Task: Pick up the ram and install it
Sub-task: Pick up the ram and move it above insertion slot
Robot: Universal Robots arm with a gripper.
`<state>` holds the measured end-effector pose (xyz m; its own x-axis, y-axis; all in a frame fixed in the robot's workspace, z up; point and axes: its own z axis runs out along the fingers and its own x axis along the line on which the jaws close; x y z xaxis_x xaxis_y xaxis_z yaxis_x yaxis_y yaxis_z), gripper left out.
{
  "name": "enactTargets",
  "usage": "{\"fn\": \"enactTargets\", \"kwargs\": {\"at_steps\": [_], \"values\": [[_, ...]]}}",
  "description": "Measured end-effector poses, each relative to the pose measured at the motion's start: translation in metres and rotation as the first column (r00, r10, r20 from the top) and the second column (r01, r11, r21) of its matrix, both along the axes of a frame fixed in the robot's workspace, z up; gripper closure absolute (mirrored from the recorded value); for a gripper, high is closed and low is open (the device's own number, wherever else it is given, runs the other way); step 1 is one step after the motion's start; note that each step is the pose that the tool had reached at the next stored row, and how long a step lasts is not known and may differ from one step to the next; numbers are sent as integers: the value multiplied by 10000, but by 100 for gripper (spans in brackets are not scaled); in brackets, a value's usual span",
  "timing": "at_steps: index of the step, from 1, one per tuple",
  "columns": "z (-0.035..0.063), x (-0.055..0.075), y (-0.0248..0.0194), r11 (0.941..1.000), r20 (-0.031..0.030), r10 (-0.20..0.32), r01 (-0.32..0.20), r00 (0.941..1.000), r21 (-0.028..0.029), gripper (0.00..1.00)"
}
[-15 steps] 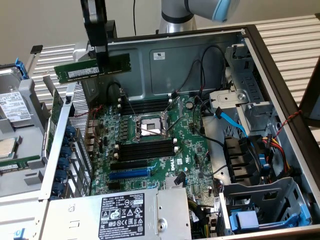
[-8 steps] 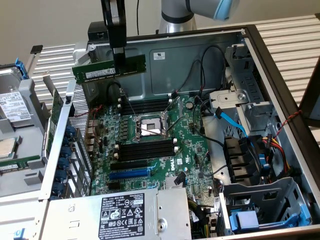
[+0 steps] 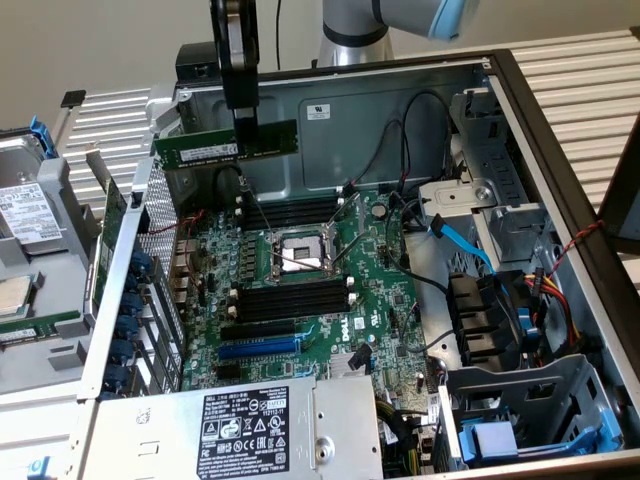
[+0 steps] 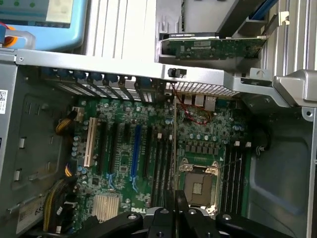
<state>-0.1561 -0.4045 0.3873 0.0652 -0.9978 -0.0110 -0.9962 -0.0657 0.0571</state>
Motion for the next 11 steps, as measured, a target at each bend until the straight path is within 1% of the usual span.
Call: {"fn": "enactTargets", "kwargs": {"at_steps": [2,3,6,7,8,11], "values": [[-2,4,0,10000,-1,-1,1,10000,-3,87],[-6,4,1,10000,-1,-5,5,10000,-18,87],[-18,13,23,9998,14,-26,26,10000,-179,87],[-21,18,41,9997,21,-25,26,10000,-236,87],[-27,26,63,9996,32,-25,26,10000,-266,87],[-43,68,88,9996,38,-56,57,10000,-269,87]]}}
